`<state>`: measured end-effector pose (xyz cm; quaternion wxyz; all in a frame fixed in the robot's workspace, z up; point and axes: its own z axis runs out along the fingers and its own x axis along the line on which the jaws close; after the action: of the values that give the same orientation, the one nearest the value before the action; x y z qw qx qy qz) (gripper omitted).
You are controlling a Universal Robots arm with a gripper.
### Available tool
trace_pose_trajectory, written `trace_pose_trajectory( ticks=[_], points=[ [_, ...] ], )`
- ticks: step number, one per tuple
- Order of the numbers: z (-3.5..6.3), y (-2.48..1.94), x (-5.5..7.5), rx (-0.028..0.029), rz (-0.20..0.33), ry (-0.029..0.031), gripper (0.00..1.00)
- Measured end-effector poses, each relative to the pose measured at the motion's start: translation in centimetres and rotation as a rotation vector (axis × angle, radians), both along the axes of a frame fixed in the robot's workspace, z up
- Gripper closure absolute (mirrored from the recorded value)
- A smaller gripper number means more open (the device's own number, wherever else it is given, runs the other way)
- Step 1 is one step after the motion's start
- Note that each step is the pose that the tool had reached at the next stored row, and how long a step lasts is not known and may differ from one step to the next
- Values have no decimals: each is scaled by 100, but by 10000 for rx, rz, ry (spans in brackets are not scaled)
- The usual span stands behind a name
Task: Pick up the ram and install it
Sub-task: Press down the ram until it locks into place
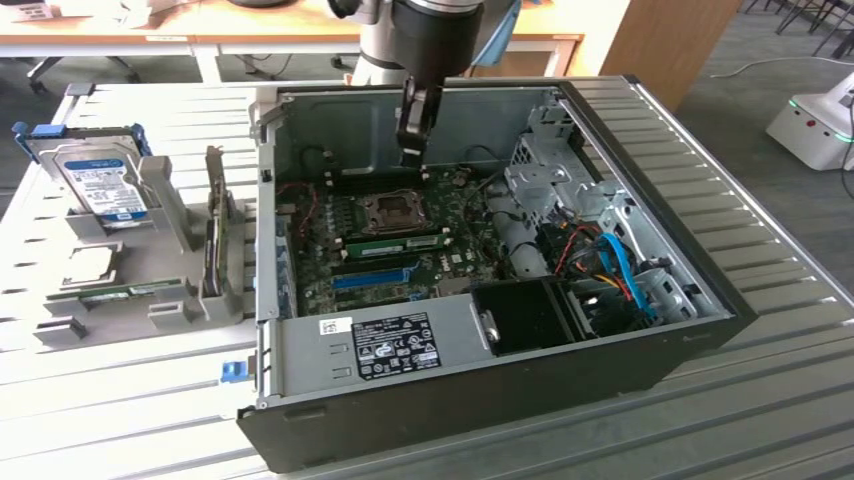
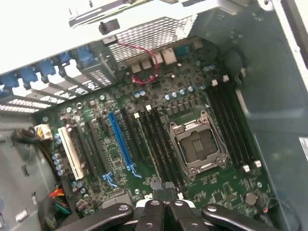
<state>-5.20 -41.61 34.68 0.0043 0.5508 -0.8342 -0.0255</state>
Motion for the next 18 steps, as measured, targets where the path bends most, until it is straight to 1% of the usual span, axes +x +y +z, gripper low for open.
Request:
trace_pose_trajectory(
  ticks=[18],
  points=[
    [-13,0,0,0,-2876,-1,89]
  ],
)
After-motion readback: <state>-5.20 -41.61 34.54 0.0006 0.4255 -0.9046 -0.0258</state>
